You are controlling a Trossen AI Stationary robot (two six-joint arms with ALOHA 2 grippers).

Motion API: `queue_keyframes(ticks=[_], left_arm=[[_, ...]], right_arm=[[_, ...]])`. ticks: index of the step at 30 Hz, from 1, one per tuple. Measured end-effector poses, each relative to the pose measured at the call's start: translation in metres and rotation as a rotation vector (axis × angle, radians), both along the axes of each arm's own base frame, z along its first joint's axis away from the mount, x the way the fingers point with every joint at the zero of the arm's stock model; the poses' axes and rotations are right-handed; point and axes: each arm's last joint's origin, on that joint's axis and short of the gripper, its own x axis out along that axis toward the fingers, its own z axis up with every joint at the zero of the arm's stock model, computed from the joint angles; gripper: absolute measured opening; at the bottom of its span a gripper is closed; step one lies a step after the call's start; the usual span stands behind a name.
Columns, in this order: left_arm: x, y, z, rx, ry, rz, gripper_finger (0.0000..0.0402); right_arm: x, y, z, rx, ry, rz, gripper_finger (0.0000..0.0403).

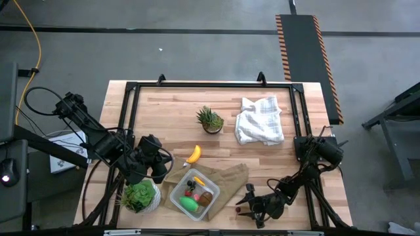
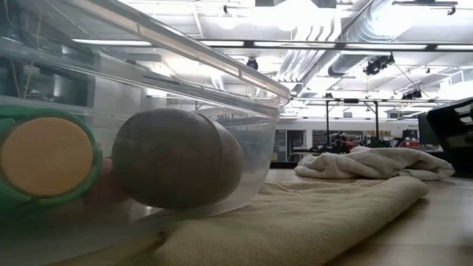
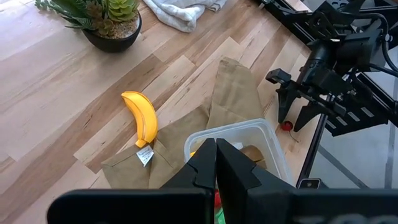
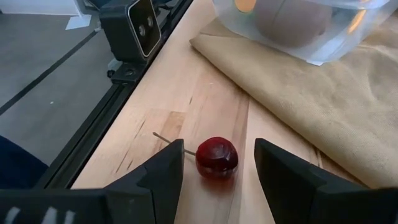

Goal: Pick and placing Produce into tupperware
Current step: Put the red cherry into the container

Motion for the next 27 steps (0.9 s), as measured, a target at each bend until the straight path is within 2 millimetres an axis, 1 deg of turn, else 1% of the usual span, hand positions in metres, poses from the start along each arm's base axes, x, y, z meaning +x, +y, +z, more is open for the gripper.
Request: queue_keyframes(ticks=[7, 9, 19, 27], left_arm=[[0.0000, 0.0000, 0.0000, 0.001, 0.000, -0.001, 0.0001], [0.0000, 0.0000, 0.0000, 0.001, 0.000, 0.000, 0.0001], [0.0000, 0.0000, 0.0000, 0.000, 0.000, 0.000, 0.0001], [0.0000, 0.0000, 0.0000, -0.001, 0.000, 0.001, 0.0001]], right_arm=[[0.0001, 0.0000, -0.0006, 0.004, 0.012, 0.017, 0.0187], [0.0002, -0.0003, -0.0010, 0.004, 0.017, 0.021, 0.0182], [0.0000, -0.0001, -0.0014, 0.005, 0.024, 0.033, 0.0119], [0.0001, -0.0001, -0.0015, 0.007, 0.026, 0.033, 0.0087]])
